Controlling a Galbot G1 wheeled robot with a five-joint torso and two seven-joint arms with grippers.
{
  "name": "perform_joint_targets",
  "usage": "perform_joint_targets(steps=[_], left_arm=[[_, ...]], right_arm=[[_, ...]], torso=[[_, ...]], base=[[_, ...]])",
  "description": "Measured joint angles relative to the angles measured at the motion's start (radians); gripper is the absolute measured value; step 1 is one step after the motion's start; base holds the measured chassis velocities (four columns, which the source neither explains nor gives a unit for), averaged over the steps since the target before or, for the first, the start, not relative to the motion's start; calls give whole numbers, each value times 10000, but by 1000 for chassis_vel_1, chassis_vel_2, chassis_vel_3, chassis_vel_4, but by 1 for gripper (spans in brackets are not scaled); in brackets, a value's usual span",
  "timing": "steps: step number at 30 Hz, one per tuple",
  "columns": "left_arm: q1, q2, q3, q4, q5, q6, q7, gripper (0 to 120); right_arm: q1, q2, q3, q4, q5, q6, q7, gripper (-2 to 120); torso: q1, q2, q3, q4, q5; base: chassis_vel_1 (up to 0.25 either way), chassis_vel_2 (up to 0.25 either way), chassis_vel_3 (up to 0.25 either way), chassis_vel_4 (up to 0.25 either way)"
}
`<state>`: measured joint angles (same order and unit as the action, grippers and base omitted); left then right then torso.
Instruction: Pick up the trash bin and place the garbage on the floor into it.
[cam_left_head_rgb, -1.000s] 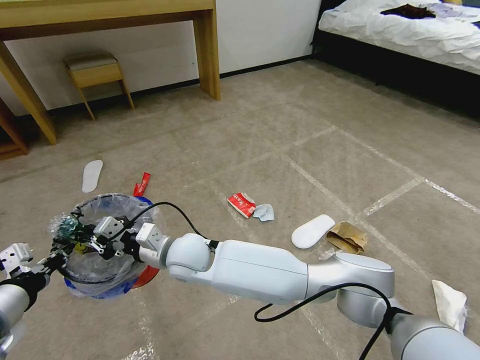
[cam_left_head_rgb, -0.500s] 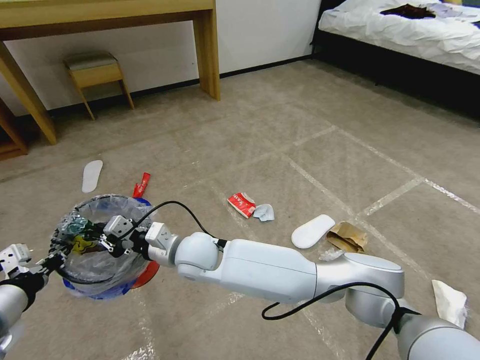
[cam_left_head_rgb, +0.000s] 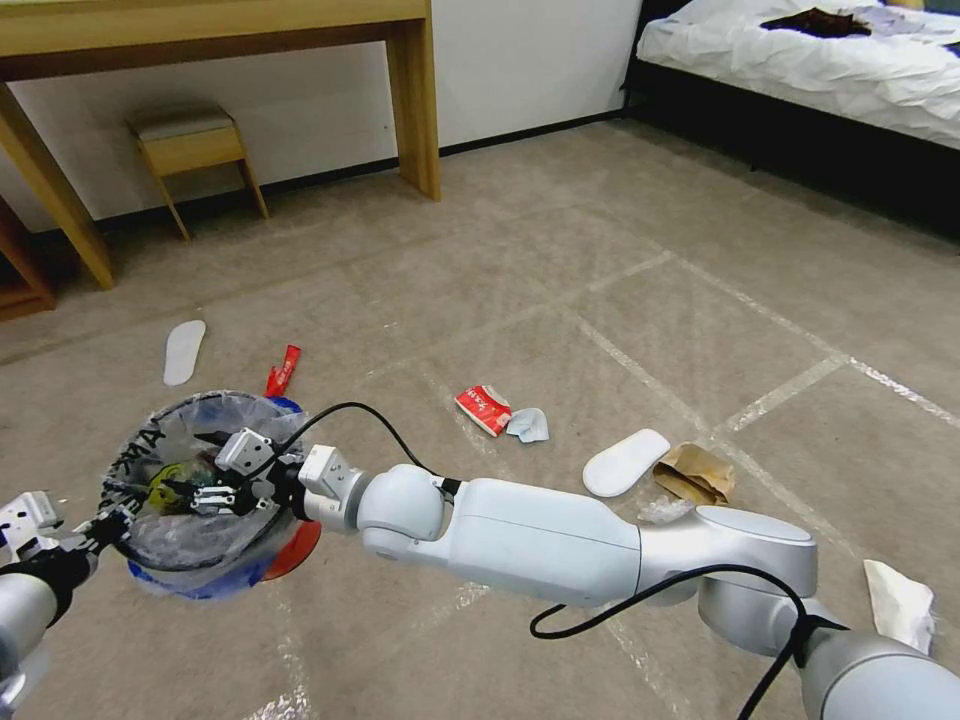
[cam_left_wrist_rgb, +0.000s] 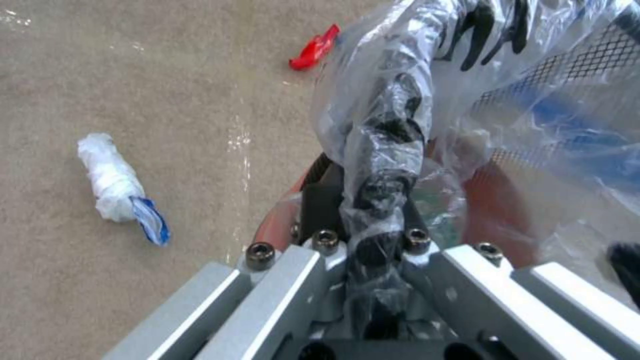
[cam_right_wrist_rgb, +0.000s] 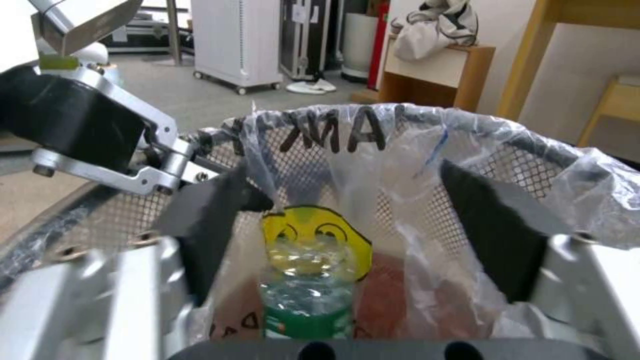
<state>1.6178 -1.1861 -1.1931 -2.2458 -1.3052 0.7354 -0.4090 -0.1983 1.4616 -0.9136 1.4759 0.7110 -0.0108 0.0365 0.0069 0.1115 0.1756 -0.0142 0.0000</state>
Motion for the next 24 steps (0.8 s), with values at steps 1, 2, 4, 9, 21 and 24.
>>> perform_joint_targets(steps=[1,2,4,9,21,24], left_arm=[[3,-9,0,0,6,0,3,0],[3,-9,0,0,6,0,3,0],[15,-14,1,0,12,0,7,0],[39,-32,-1,17,36,0,16,0],[128,-47,-84,100,112,0,74,0],[136,-33,-97,100,111,1,80,0]], right_arm=[[-8,1,1,-9,-14,0,-1,84],[-8,1,1,-9,-14,0,-1,84],[-24,2,7,-15,-34,0,-2,96],[-44,72,267,-26,-26,2,3,99],[413,-11,1827,872,350,-248,48,100],[459,-116,2068,1073,382,-295,57,100]], torso=[[0,0,0,0,0],[0,0,0,0,0],[0,0,0,0,0],[0,0,0,-1,0],[0,0,0,1,0],[0,0,0,0,0]], base=[[0,0,0,0],[0,0,0,0],[0,0,0,0],[0,0,0,0],[0,0,0,0],[0,0,0,0]])
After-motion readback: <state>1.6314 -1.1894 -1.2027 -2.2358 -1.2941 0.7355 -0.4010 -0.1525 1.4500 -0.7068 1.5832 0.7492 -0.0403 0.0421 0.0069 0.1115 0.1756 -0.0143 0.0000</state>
